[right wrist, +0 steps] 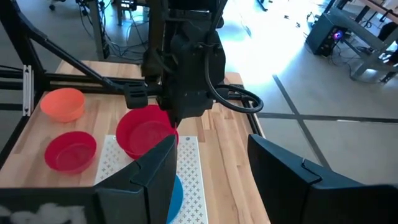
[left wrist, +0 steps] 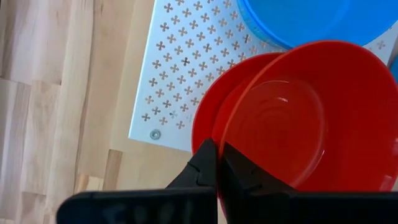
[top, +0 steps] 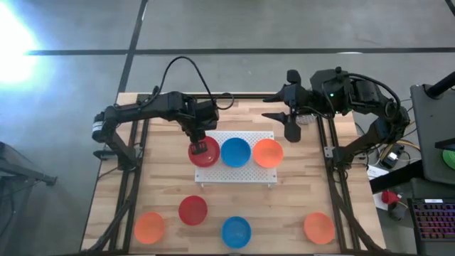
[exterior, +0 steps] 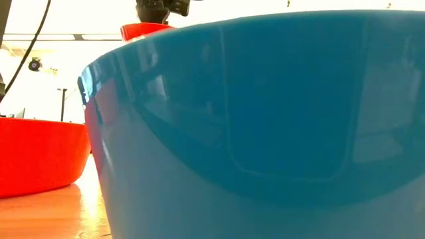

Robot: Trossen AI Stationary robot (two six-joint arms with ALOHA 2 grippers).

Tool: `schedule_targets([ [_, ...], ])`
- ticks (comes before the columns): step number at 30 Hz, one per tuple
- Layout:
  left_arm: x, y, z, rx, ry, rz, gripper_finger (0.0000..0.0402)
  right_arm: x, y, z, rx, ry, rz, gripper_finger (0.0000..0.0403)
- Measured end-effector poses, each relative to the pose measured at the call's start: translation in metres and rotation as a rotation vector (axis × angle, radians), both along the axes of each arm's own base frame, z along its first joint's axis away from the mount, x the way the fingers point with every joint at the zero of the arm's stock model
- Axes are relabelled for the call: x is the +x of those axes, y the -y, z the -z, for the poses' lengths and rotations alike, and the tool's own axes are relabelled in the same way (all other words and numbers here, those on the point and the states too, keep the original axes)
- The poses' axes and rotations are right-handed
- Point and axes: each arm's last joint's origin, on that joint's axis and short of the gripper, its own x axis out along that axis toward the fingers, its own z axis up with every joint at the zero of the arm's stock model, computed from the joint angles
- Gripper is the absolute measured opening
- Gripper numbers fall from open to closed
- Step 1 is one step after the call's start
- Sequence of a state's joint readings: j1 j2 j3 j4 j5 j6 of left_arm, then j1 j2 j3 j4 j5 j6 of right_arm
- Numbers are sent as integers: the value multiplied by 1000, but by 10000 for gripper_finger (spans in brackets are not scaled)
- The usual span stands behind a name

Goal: Pick & Place Mini bowls
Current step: Stack the top red bowl on the red bowl on the shelf

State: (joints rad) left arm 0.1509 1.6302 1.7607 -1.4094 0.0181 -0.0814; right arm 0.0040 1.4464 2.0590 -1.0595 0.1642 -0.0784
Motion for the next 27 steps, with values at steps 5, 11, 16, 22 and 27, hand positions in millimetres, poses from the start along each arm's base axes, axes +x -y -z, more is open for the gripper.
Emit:
schedule_targets([
  [5, 0, 0, 0, 14, -3, -4, 28, 0, 0, 0, 0, 0, 0, 192],
  [11, 0, -1, 0, 22, -4, -7, 84, 0, 0, 0, 0, 0, 0, 192],
  [16, -1, -1, -3, 18, 5, -6, 94, 0, 0, 0, 0, 0, 0, 192],
  [22, -4, 0, -21, 17, 62, -9, 94, 0, 0, 0, -1, 0, 1, 192],
  [27, -8, 1, -37, 28, 118, -2, 94, 0, 0, 0, -1, 0, 2, 192],
])
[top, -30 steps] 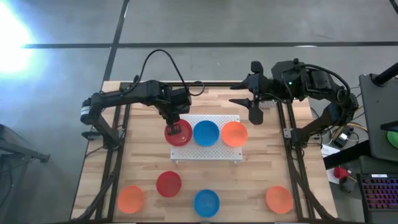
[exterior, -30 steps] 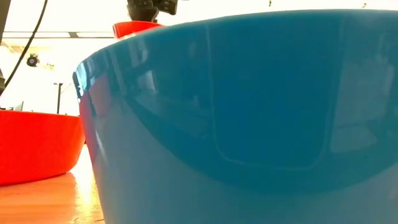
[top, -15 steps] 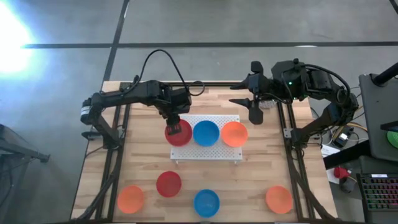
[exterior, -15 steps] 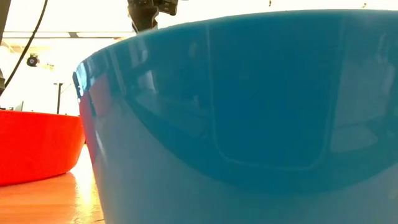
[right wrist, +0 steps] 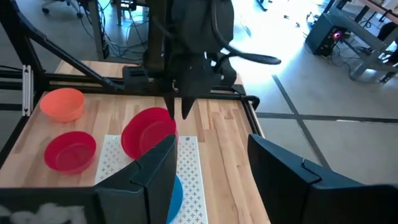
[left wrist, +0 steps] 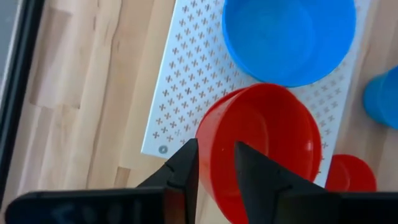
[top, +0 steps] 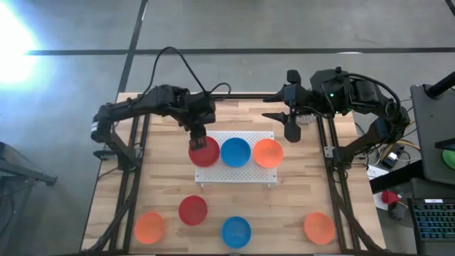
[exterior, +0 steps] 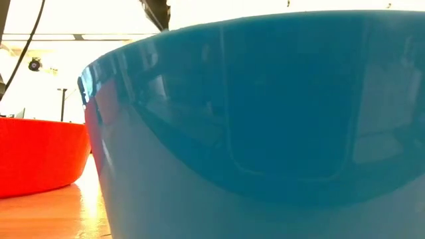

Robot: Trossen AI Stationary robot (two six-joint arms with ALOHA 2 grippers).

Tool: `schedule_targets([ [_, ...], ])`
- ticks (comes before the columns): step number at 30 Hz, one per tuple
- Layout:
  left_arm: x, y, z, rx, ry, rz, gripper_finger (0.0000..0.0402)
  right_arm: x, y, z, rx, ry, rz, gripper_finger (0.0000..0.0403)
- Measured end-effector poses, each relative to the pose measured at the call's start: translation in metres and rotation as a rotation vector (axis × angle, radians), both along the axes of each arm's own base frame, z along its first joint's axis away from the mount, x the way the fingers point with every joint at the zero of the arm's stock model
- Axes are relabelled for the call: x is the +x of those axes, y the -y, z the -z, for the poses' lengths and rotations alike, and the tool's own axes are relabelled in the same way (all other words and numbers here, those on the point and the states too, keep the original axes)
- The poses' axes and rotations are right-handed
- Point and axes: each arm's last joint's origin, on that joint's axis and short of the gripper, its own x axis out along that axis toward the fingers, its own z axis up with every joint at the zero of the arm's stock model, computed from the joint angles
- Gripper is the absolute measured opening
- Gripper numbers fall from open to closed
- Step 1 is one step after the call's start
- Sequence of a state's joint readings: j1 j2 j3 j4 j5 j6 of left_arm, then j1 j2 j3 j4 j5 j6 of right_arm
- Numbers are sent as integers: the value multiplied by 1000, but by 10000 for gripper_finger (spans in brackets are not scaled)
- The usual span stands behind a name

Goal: Pick & Place Mini bowls
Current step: Stack the top red bowl on the red bowl on the shelf

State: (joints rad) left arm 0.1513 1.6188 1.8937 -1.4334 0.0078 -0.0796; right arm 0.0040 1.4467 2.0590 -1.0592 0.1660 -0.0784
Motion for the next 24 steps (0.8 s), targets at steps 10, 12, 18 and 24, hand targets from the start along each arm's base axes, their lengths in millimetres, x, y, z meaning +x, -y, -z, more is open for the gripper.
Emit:
schedule_targets([
  [10, -1, 0, 10, 6, -61, 69, 31, 0, 0, 0, 0, 0, 0, 192],
  [12, 0, 0, 12, 31, -73, 61, 9, 0, 0, 0, 0, 0, -1, 192],
  [18, 0, -1, 14, 39, -81, 57, 1, 1, 0, 0, 0, -2, 0, 192],
  [24, 0, -1, 14, 38, -81, 56, 0, 1, 0, 0, 0, -2, -1, 192],
])
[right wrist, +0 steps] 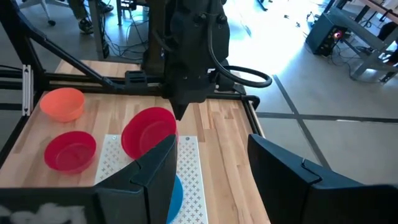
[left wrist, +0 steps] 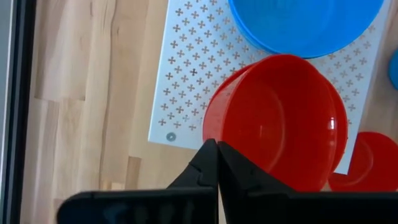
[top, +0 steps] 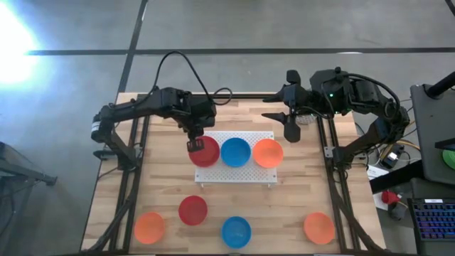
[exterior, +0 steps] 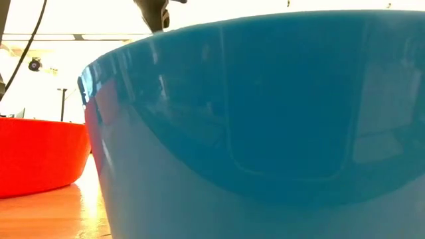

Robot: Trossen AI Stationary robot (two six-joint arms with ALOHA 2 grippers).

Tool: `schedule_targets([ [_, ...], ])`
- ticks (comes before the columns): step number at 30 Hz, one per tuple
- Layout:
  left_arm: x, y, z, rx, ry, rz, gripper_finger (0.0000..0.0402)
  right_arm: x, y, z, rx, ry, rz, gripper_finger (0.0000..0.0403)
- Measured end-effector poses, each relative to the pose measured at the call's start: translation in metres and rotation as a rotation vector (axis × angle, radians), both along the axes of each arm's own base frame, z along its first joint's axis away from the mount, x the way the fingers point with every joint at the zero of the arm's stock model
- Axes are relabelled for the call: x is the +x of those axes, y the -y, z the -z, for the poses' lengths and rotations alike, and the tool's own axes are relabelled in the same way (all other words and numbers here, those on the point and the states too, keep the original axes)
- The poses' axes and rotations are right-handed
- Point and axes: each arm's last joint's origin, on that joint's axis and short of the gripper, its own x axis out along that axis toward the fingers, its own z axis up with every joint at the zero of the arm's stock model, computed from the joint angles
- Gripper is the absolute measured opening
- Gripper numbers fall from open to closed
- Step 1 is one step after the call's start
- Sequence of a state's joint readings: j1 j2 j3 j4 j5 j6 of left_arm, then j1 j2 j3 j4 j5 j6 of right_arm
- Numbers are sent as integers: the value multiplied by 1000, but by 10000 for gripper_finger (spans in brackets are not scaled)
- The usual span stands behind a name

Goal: Pick & Place Mini bowls
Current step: Stack the top red bowl on the red bowl on the shelf, then stack the right orange bowl on the orange bowl on the shelf

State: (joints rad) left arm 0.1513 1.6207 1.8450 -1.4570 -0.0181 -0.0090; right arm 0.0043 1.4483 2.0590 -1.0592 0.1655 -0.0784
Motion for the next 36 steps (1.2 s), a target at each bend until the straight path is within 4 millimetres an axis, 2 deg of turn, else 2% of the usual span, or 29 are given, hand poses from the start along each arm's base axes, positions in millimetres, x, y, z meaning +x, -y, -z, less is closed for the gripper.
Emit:
schedule_targets([
  [6, 1, 0, 7, -11, -23, -20, 0, 0, 0, 0, 0, 0, 0, 192],
  [13, 2, 0, 30, -25, -98, -29, 0, 0, 0, 0, 0, 0, -1, 192],
  [17, 2, 0, 32, -28, -104, -34, 0, 0, 0, 0, 0, 0, -1, 192],
  [28, -8, 1, -11, -13, 59, -58, 0, 0, 0, 0, 0, -4, -1, 192],
  [36, -29, 12, -29, -1, 115, -118, 0, -3, 0, 5, 49, -51, 24, 192],
])
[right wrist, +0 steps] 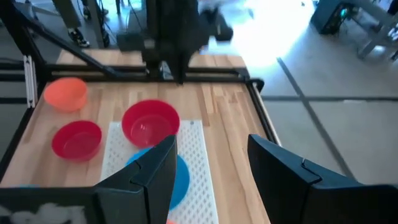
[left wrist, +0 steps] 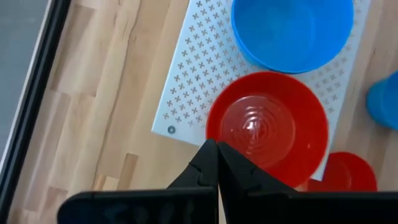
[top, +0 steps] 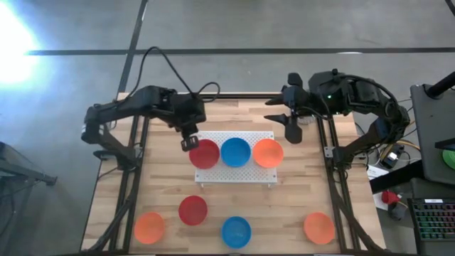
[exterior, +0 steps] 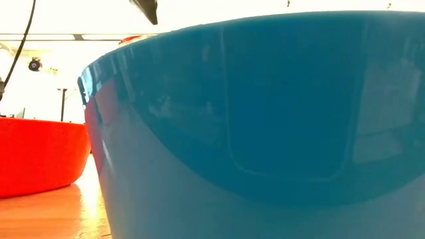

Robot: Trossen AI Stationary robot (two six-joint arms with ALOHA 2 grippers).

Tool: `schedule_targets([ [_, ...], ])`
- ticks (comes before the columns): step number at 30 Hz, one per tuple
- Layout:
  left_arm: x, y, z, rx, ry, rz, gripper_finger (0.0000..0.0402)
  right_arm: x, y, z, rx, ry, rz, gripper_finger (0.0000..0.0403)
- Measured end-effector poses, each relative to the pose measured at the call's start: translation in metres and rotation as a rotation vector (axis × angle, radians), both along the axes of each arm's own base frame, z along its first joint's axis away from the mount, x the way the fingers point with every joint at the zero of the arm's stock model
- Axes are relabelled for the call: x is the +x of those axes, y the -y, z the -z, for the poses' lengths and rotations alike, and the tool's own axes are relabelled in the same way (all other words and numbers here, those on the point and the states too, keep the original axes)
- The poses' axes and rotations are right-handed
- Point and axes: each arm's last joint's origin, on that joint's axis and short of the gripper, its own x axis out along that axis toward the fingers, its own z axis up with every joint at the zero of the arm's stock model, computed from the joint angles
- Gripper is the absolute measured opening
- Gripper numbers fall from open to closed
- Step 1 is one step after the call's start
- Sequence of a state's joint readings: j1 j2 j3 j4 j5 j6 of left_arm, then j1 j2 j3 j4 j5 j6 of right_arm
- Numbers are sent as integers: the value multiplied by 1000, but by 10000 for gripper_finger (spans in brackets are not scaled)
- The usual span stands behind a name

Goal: Pick & Place Mini bowls
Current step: Stack the right orange bowl on the orange bowl on the shelf

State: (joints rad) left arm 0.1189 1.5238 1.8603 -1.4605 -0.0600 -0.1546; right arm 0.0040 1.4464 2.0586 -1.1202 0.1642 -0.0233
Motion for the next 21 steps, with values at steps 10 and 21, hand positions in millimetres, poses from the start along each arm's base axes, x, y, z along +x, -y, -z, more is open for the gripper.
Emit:
schedule_targets([
  [10, -37, 26, -26, 66, 123, -80, 0, -15, 0, 19, 138, -227, 89, 192],
  [21, -56, 50, -33, 160, 187, -84, 0, -31, -17, 44, 510, -486, 88, 192],
])
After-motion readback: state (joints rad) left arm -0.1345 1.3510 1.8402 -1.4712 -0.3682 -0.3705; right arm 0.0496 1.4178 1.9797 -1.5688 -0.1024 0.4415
